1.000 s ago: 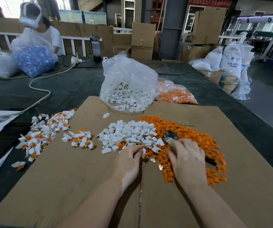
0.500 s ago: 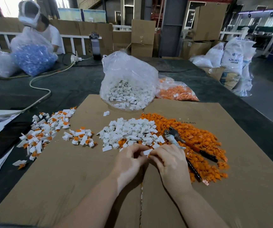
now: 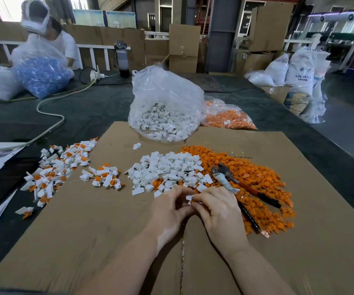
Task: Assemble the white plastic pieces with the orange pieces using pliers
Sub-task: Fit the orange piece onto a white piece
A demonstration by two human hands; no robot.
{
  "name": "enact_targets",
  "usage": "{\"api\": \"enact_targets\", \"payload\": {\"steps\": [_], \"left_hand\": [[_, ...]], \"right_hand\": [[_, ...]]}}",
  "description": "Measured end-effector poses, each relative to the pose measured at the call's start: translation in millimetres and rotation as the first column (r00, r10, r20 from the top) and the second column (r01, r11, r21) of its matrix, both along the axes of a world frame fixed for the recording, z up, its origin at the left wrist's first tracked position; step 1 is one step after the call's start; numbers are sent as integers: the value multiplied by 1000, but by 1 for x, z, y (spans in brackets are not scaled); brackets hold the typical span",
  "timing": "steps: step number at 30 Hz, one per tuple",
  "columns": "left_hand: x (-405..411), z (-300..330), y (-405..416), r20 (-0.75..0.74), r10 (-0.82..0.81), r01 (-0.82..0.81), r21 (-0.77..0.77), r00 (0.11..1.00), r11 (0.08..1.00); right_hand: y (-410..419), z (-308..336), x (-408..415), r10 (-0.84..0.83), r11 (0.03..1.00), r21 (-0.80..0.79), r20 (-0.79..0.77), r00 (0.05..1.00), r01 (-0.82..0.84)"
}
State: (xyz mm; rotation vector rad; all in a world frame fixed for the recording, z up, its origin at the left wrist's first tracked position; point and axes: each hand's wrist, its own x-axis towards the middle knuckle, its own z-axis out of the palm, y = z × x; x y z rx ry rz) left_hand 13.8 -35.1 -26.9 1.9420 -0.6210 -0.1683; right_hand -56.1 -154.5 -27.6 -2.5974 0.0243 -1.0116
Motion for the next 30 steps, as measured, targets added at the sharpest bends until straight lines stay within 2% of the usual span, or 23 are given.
{"api": "enact_targets", "payload": {"steps": [5, 8, 12, 15, 18, 21, 27, 30], "left_hand": [[-3, 0, 0, 28, -6, 6, 20, 1000, 1000], [-5, 1, 0, -4, 27, -27, -60, 1000, 998], [-2, 4, 11, 56, 197, -187, -152, 979, 970], [19, 9, 34, 99, 392, -366, -207, 915, 907], [50, 10, 61, 201, 598, -602, -50, 776, 797], [68, 7, 80, 265, 685, -729, 127, 678, 673], [70, 8, 78, 342, 668, -748, 231, 661, 622], [62, 11, 65, 364, 649, -732, 161, 668, 662]], "right_hand": [[0, 0, 1, -32, 999, -19, -23, 999, 31], [1, 1, 0, -56, 998, 25, 17, 998, 56], [-2, 0, -1, -136, 985, 111, 57, 989, 129], [-3, -1, 0, -179, 979, 111, 80, 981, 170], [-2, -2, 1, -222, 972, 104, 93, 971, 212], [-2, -4, 2, -260, 964, 84, 75, 963, 254], [-3, -7, 3, -301, 953, 15, 23, 953, 301], [-2, -6, 3, -295, 955, -27, 21, 955, 295]]}}
